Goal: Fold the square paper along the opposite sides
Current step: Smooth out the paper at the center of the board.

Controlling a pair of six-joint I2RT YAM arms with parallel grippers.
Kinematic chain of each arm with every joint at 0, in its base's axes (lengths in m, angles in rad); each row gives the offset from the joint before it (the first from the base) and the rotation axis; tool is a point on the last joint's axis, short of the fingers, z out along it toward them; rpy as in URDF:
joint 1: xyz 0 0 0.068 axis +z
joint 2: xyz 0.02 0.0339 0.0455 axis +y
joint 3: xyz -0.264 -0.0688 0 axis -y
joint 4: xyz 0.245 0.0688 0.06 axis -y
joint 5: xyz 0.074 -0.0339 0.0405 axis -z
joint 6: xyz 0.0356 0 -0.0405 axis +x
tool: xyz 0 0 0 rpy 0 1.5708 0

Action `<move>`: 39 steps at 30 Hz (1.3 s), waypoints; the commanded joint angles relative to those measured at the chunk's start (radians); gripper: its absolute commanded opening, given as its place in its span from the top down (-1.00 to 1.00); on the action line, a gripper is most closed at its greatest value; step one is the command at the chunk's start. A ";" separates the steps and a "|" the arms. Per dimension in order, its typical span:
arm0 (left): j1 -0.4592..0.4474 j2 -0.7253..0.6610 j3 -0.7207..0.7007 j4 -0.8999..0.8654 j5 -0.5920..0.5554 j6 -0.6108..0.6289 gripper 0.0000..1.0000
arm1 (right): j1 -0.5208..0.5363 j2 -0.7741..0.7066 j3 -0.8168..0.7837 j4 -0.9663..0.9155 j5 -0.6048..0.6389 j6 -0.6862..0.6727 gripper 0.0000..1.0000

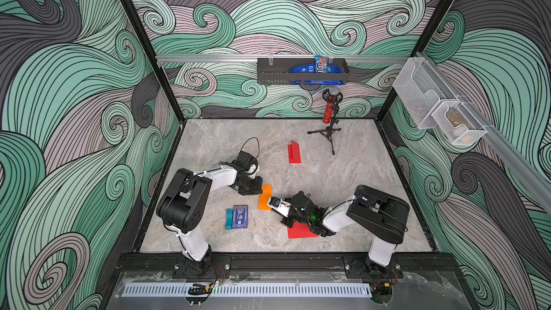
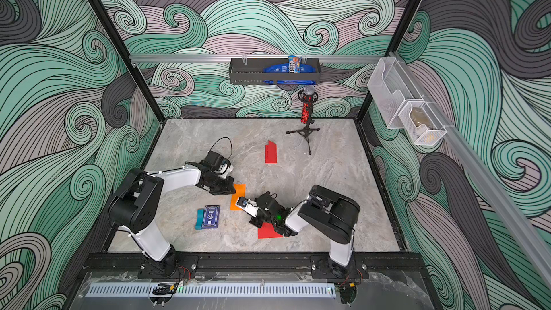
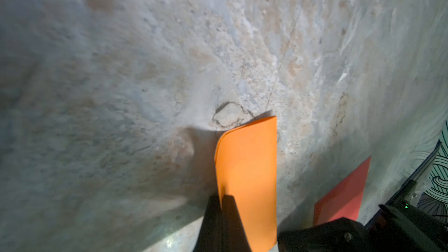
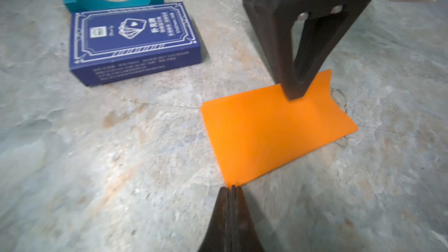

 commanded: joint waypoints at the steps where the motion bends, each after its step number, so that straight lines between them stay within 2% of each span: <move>1: 0.014 0.015 0.026 -0.005 -0.027 0.000 1.00 | 0.013 -0.085 -0.043 -0.175 -0.041 0.049 0.95; 5: 0.014 0.018 0.026 -0.004 -0.016 -0.001 1.00 | -0.076 -0.129 0.010 -0.086 -0.099 0.045 0.92; 10: 0.013 0.013 0.023 -0.002 -0.011 -0.002 1.00 | -0.193 0.038 0.187 -0.040 -0.117 0.041 0.90; 13: 0.013 0.013 0.021 -0.001 -0.010 -0.002 1.00 | -0.202 0.131 0.288 -0.063 -0.068 -0.013 0.92; 16: 0.013 0.016 0.021 -0.001 -0.008 -0.002 1.00 | -0.202 0.183 0.349 -0.075 -0.072 -0.022 0.93; 20: 0.013 0.020 0.023 -0.001 -0.004 -0.004 1.00 | -0.201 0.242 0.365 -0.050 -0.084 -0.010 0.94; 26: 0.014 0.019 0.021 -0.002 -0.008 -0.004 1.00 | -0.204 0.312 0.357 -0.041 -0.026 -0.014 0.94; 39: 0.015 0.010 0.018 -0.004 -0.027 -0.004 1.00 | -0.240 0.280 0.281 -0.014 0.068 -0.001 0.92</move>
